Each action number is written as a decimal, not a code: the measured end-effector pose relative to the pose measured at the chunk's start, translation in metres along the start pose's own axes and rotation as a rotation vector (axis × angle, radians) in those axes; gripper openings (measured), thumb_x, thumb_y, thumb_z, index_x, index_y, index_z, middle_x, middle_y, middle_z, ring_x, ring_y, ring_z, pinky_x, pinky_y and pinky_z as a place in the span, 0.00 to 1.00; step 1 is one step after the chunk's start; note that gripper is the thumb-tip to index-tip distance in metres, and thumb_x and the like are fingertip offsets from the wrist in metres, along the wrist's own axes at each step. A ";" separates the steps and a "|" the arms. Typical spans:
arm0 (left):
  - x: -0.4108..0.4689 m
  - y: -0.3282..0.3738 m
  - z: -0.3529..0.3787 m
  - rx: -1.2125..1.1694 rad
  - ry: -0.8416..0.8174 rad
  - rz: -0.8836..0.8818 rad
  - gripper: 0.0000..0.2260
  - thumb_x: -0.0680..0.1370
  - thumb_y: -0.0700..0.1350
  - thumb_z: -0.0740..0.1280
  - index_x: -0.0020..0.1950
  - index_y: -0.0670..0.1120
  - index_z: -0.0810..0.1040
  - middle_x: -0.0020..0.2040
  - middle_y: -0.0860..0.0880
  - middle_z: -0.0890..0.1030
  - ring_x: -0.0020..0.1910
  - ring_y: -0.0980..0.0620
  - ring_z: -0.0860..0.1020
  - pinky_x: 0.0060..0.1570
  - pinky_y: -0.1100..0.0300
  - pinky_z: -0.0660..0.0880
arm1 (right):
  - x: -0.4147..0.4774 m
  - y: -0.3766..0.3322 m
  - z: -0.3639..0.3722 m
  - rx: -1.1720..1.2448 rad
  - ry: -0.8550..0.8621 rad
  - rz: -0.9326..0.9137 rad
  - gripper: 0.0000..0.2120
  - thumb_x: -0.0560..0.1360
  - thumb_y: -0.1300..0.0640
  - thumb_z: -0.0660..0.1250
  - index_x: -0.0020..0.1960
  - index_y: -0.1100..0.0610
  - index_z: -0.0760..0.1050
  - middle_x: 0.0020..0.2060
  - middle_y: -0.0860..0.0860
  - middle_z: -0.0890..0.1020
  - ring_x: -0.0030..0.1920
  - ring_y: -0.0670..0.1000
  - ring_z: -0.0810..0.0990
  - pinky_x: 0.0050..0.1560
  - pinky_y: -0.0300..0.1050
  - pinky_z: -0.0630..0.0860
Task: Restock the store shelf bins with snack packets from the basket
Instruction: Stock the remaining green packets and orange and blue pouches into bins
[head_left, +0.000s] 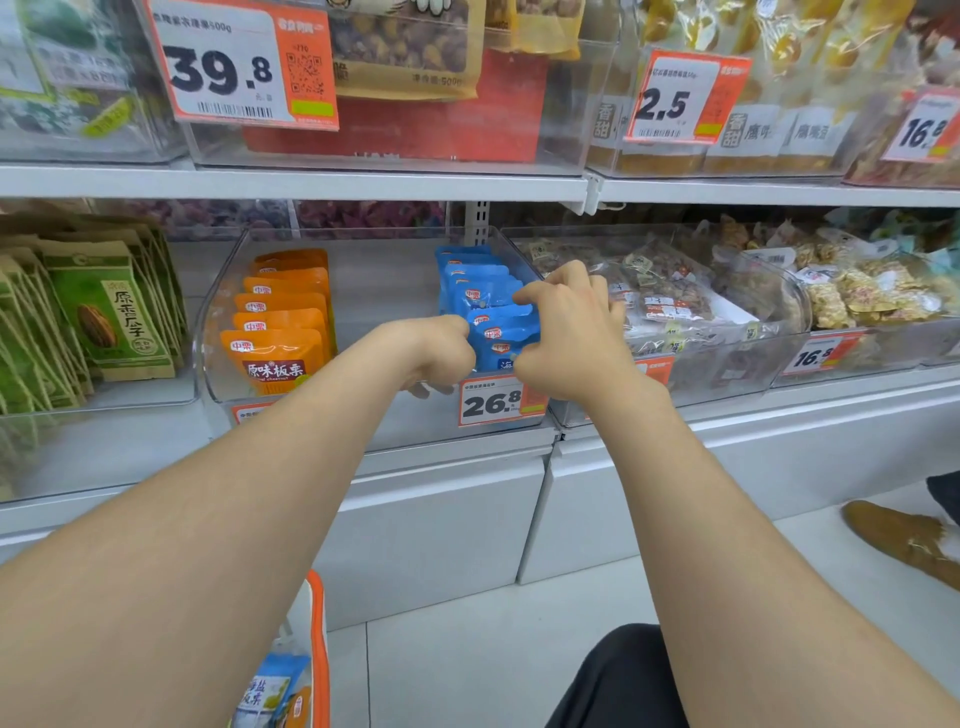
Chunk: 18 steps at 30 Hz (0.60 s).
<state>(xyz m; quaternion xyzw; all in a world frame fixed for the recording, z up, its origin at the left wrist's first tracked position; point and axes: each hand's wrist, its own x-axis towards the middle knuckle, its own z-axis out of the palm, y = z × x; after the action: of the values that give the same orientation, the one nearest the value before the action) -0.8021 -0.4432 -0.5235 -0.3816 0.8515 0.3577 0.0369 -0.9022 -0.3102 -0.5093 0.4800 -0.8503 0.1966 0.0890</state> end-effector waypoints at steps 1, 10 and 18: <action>-0.001 -0.002 0.000 0.040 0.033 0.012 0.15 0.81 0.38 0.60 0.67 0.47 0.74 0.63 0.47 0.81 0.57 0.46 0.82 0.55 0.47 0.83 | -0.001 -0.001 0.001 0.010 0.013 0.001 0.31 0.66 0.57 0.69 0.69 0.50 0.76 0.60 0.51 0.67 0.62 0.58 0.66 0.65 0.57 0.65; -0.034 -0.022 0.008 0.195 0.337 0.153 0.19 0.79 0.38 0.60 0.69 0.43 0.76 0.65 0.42 0.80 0.61 0.38 0.79 0.62 0.41 0.79 | -0.019 -0.030 0.000 0.000 0.194 -0.077 0.20 0.69 0.62 0.68 0.60 0.51 0.78 0.57 0.52 0.71 0.58 0.59 0.69 0.55 0.52 0.67; -0.101 -0.076 0.009 0.168 0.796 0.477 0.13 0.77 0.33 0.65 0.58 0.43 0.82 0.54 0.43 0.84 0.54 0.42 0.81 0.52 0.50 0.76 | -0.076 -0.110 0.004 -0.005 -0.001 -0.213 0.08 0.75 0.58 0.63 0.51 0.58 0.79 0.44 0.59 0.79 0.45 0.63 0.77 0.41 0.49 0.67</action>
<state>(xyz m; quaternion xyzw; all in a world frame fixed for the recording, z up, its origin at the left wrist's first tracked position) -0.6812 -0.4096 -0.5405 -0.2784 0.8894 0.1117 -0.3449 -0.7688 -0.3034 -0.5114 0.5676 -0.7950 0.1835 0.1103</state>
